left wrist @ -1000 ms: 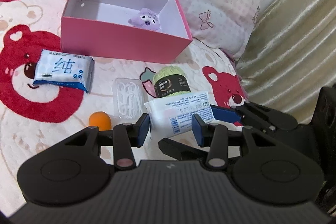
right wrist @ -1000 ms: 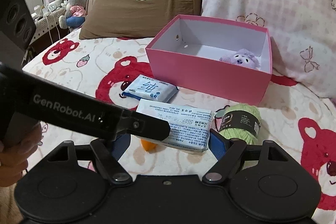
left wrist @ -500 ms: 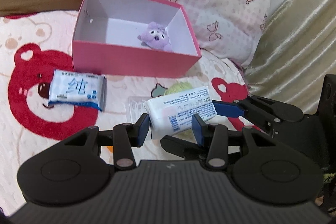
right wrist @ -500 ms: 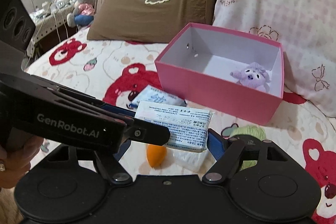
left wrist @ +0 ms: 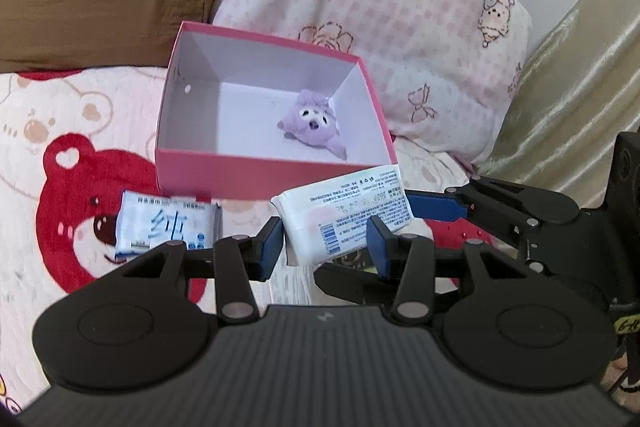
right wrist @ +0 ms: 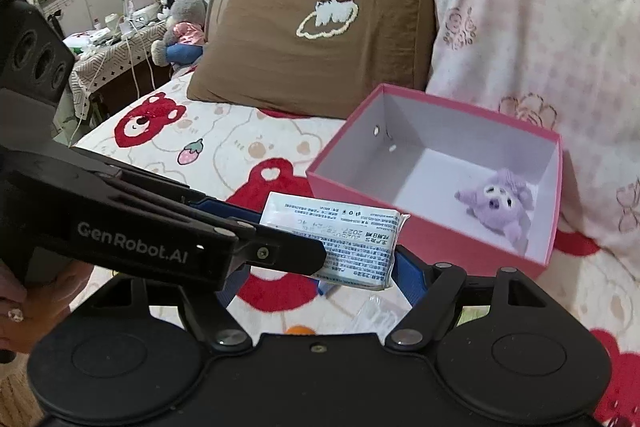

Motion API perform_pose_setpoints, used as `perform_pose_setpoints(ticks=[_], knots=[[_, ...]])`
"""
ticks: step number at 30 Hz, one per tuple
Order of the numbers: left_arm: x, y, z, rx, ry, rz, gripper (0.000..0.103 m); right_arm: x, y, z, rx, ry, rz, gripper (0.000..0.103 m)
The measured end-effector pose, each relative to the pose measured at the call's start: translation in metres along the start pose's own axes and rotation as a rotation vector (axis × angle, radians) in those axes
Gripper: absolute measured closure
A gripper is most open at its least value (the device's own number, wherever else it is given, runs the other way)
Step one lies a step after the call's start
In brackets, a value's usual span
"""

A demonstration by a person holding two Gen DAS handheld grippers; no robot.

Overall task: Organize objects
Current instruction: 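Lift the white packet with the left tool and carry it over the pink box, then lower the white packet into the pink box and open the left tool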

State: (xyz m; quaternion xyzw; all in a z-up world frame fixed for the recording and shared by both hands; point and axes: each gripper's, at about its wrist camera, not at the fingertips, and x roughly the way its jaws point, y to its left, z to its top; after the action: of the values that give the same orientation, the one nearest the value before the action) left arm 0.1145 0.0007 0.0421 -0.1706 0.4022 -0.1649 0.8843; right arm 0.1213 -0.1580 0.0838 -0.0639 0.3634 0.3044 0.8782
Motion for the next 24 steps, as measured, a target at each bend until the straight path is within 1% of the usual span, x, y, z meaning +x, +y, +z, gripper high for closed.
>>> perform_pose_setpoints(ticks=[4, 6, 10, 12, 17, 20, 22, 24], knots=[[0.005, 0.0, 0.016, 0.0, 0.007, 0.011, 0.059, 0.002, -0.011, 0.016, -0.003, 0.01, 0.033, 0.023], [0.007, 0.0, 0.026, 0.022, 0.005, 0.015, 0.058, 0.003, -0.016, 0.021, 0.006, 0.01, 0.044, 0.023], [0.016, 0.005, 0.044, 0.014, 0.015, -0.018, 0.058, 0.01, -0.033, 0.031, 0.049, -0.001, 0.06, 0.026], [0.025, 0.008, 0.052, 0.009, 0.018, -0.013, 0.058, 0.015, -0.042, 0.035, 0.059, -0.001, 0.059, 0.027], [0.047, 0.016, 0.069, 0.007, 0.021, 0.039, 0.058, 0.036, -0.059, 0.048, 0.057, 0.027, 0.058, 0.039], [0.052, 0.018, 0.076, 0.018, 0.007, 0.051, 0.058, 0.048, -0.075, 0.056, 0.097, 0.06, 0.088, 0.045], [0.058, 0.019, 0.083, 0.031, 0.012, 0.058, 0.058, 0.053, -0.081, 0.061, 0.102, 0.067, 0.103, 0.048], [0.067, 0.02, 0.09, 0.038, 0.019, 0.068, 0.058, 0.056, -0.081, 0.065, 0.077, 0.062, 0.088, 0.049]])
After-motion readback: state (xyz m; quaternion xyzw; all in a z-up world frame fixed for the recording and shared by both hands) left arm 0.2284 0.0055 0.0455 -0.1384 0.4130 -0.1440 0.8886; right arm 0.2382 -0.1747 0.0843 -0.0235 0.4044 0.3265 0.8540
